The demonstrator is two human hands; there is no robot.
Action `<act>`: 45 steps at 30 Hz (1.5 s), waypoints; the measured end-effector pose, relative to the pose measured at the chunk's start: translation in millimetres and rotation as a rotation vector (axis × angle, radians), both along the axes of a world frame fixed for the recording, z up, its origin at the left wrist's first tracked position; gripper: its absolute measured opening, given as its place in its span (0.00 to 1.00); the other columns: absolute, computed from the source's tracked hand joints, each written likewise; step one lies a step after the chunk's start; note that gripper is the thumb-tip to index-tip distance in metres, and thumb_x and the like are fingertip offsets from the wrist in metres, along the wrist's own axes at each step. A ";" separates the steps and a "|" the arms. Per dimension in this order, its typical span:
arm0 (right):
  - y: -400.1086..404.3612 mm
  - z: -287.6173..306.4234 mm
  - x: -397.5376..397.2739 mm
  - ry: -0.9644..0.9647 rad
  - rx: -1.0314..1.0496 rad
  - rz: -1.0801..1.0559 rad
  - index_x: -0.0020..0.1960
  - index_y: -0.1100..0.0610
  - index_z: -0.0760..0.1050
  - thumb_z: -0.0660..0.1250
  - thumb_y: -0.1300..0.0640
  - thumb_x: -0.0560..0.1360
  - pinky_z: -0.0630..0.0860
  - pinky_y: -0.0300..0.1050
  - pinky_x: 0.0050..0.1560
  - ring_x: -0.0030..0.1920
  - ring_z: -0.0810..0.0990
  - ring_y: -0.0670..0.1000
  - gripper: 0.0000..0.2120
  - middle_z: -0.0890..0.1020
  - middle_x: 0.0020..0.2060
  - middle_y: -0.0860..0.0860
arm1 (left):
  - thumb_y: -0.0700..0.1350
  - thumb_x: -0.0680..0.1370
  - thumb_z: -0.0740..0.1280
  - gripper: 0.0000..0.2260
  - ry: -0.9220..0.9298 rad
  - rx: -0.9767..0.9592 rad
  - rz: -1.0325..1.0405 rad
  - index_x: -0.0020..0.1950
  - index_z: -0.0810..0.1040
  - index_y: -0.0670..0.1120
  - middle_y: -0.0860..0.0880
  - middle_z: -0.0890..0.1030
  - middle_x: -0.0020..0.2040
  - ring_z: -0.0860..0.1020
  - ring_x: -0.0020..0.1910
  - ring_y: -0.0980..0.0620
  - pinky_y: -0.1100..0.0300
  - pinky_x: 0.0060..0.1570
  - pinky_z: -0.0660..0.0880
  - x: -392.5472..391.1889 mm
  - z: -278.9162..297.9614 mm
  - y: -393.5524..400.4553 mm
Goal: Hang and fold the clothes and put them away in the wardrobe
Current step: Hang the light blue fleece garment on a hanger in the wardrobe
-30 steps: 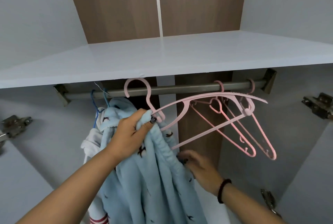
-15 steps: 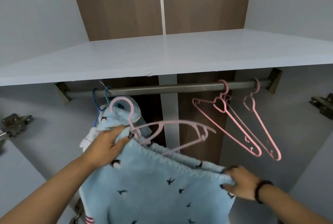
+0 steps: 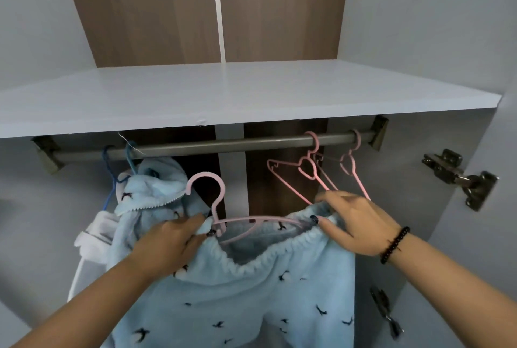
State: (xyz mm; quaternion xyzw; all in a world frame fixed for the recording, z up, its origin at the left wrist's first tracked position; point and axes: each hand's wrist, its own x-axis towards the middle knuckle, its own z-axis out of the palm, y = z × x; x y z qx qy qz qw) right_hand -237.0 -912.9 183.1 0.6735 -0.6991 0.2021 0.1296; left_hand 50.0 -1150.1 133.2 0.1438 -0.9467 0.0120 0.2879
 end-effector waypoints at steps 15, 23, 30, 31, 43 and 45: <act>-43.0 12.5 41.7 0.176 0.174 0.036 0.51 0.54 0.75 0.56 0.49 0.80 0.74 0.45 0.51 0.48 0.76 0.50 0.12 0.78 0.47 0.49 | 0.64 0.77 0.56 0.22 0.104 0.205 -0.165 0.46 0.79 0.48 0.57 0.75 0.33 0.74 0.30 0.57 0.57 0.30 0.74 -53.1 16.5 27.9; -23.2 -6.7 11.5 0.084 -0.072 -0.077 0.42 0.54 0.72 0.54 0.49 0.78 0.64 0.35 0.40 0.39 0.66 0.43 0.13 0.69 0.39 0.45 | 0.68 0.78 0.51 0.27 0.141 0.274 -0.136 0.48 0.78 0.49 0.56 0.77 0.38 0.76 0.36 0.59 0.58 0.36 0.75 -34.5 21.7 5.1; -19.3 -3.4 2.7 -0.212 0.020 -0.102 0.41 0.50 0.70 0.62 0.56 0.78 0.73 0.41 0.45 0.41 0.73 0.43 0.08 0.72 0.40 0.43 | 0.75 0.73 0.45 0.30 0.091 0.355 0.003 0.47 0.74 0.53 0.58 0.77 0.37 0.77 0.39 0.61 0.67 0.35 0.71 -24.0 6.5 -6.6; -19.0 -0.7 1.7 -0.249 0.086 -0.093 0.40 0.51 0.71 0.62 0.57 0.78 0.73 0.41 0.45 0.42 0.74 0.42 0.08 0.73 0.40 0.43 | 0.75 0.72 0.45 0.31 0.080 0.359 0.008 0.46 0.74 0.53 0.57 0.77 0.36 0.76 0.40 0.61 0.67 0.35 0.70 -23.5 4.3 -5.9; -28.1 15.4 12.9 -0.594 0.392 -0.052 0.41 0.62 0.76 0.62 0.56 0.79 0.66 0.38 0.31 0.29 0.66 0.45 0.12 0.70 0.30 0.52 | 0.73 0.74 0.47 0.29 0.127 0.353 -0.068 0.49 0.75 0.53 0.60 0.77 0.41 0.76 0.41 0.62 0.67 0.38 0.72 -38.5 19.1 6.3; -27.5 15.9 16.4 -0.617 0.371 -0.051 0.38 0.59 0.75 0.63 0.56 0.79 0.65 0.37 0.31 0.29 0.65 0.45 0.12 0.69 0.29 0.51 | 0.72 0.75 0.48 0.28 0.150 0.361 -0.075 0.50 0.76 0.52 0.61 0.77 0.42 0.76 0.43 0.63 0.68 0.39 0.71 -39.3 19.3 7.7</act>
